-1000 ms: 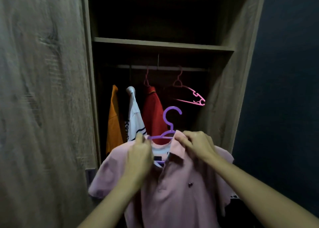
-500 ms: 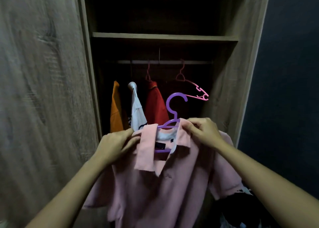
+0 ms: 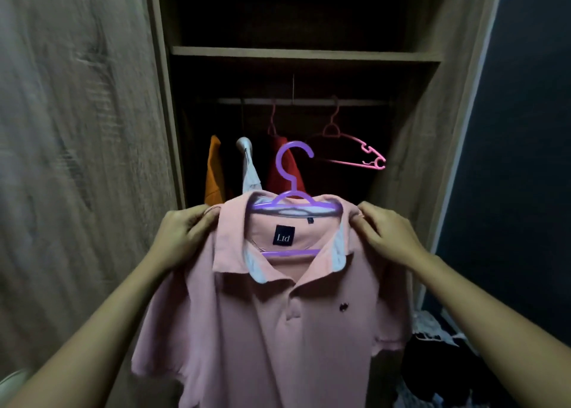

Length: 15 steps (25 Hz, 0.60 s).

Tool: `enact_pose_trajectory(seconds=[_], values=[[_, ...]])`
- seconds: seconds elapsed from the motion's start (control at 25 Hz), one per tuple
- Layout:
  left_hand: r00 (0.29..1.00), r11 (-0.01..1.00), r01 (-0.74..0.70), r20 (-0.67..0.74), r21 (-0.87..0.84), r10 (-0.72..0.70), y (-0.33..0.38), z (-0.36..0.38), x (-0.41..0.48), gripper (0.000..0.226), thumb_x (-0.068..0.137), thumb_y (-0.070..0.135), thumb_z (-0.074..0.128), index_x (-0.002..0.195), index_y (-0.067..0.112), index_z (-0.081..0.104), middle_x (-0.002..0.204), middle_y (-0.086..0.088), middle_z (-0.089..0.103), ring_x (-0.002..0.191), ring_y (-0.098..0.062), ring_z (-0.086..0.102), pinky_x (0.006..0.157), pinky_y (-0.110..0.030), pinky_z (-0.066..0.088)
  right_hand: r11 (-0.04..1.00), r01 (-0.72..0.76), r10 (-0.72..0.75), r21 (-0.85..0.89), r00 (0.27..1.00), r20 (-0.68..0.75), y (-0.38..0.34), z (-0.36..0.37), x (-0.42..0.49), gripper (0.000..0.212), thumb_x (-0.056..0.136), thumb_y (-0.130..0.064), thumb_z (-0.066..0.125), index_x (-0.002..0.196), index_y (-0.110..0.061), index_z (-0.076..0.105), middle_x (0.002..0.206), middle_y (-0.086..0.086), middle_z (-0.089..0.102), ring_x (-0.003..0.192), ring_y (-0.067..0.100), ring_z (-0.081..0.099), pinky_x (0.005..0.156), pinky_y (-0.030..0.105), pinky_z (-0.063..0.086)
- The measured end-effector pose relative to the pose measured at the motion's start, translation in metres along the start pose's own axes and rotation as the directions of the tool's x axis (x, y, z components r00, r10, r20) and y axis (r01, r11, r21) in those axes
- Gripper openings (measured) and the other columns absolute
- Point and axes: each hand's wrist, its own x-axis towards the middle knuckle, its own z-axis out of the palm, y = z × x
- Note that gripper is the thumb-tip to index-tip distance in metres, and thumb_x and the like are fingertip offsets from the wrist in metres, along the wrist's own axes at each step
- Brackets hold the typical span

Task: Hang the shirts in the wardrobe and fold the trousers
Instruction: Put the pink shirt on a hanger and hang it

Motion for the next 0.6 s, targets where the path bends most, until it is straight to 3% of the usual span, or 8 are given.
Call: enact_pose_trajectory(seconds=[0.12, 0.24, 0.32, 0.44, 0.52, 0.6], values=[[0.992, 0.994, 0.102, -0.076, -0.033, -0.105, -0.003, 0.002, 0.005, 0.051, 0.091, 0.046, 0.045, 0.072, 0.003, 0.064, 0.064, -0.010, 0.061, 0.067, -0.001, 0.045, 0.062, -0.031, 0.040, 0.993, -0.069, 0.075, 0.100, 0.995, -0.063, -0.003, 0.001, -0.002, 0.042, 0.081, -0.056, 0.028, 0.085, -0.022, 0.053, 0.071, -0.008, 0.058, 0.074, 0.019, 0.059, 0.061, 0.029, 0.032], [0.980, 0.970, 0.186, -0.046, -0.154, -0.195, -0.016, 0.003, -0.001, 0.024, 0.087, 0.046, 0.052, 0.090, 0.028, 0.068, 0.090, 0.006, 0.071, 0.085, -0.003, 0.059, 0.074, -0.021, 0.045, 0.972, -0.165, 0.184, 0.170, 0.978, -0.101, -0.010, -0.004, 0.004, 0.029, 0.081, -0.052, 0.044, 0.082, -0.027, 0.057, 0.068, -0.009, 0.059, 0.071, 0.013, 0.056, 0.064, 0.027, 0.034], [0.973, 0.942, 0.229, 0.025, -0.246, -0.229, -0.024, 0.006, -0.013, 0.029, 0.075, 0.052, 0.059, 0.101, 0.039, 0.062, 0.103, 0.018, 0.067, 0.096, -0.001, 0.061, 0.082, -0.020, 0.047, 0.948, -0.227, 0.254, 0.222, 0.962, -0.099, -0.008, -0.008, 0.007, 0.024, 0.077, -0.053, 0.048, 0.078, -0.032, 0.058, 0.071, -0.011, 0.061, 0.074, 0.011, 0.056, 0.066, 0.026, 0.034], [0.954, 0.903, 0.293, 0.026, -0.315, -0.300, -0.026, 0.008, -0.028, 0.034, 0.063, 0.053, 0.065, 0.094, 0.042, 0.063, 0.095, 0.025, 0.068, 0.086, 0.010, 0.060, 0.076, -0.018, 0.048, 0.927, -0.265, 0.296, 0.265, 0.951, -0.087, -0.004, -0.015, 0.010, 0.030, 0.074, -0.056, 0.050, 0.084, -0.031, 0.065, 0.082, -0.007, 0.068, 0.083, 0.015, 0.061, 0.069, 0.026, 0.037], [0.911, 0.848, 0.411, 0.175, -0.335, -0.372, -0.026, 0.009, -0.036, 0.037, 0.060, 0.050, 0.072, 0.094, 0.035, 0.065, 0.088, 0.029, 0.069, 0.080, 0.012, 0.061, 0.071, -0.015, 0.049, 0.925, -0.277, 0.310, 0.261, 0.946, -0.093, -0.004, -0.019, 0.013, 0.028, 0.077, -0.054, 0.057, 0.088, -0.031, 0.067, 0.088, -0.005, 0.071, 0.089, 0.016, 0.063, 0.070, 0.026, 0.039], [0.814, 0.818, 0.542, 0.363, -0.194, -0.453, -0.035, 0.011, -0.042, 0.034, 0.064, 0.036, 0.083, 0.091, 0.022, 0.069, 0.085, 0.013, 0.074, 0.077, 0.001, 0.066, 0.067, -0.020, 0.051, 0.927, -0.274, 0.309, 0.254, 0.945, -0.108, -0.003, -0.024, 0.016, 0.022, 0.080, -0.048, 0.063, 0.091, -0.029, 0.069, 0.090, -0.003, 0.072, 0.092, 0.015, 0.064, 0.072, 0.025, 0.040]])
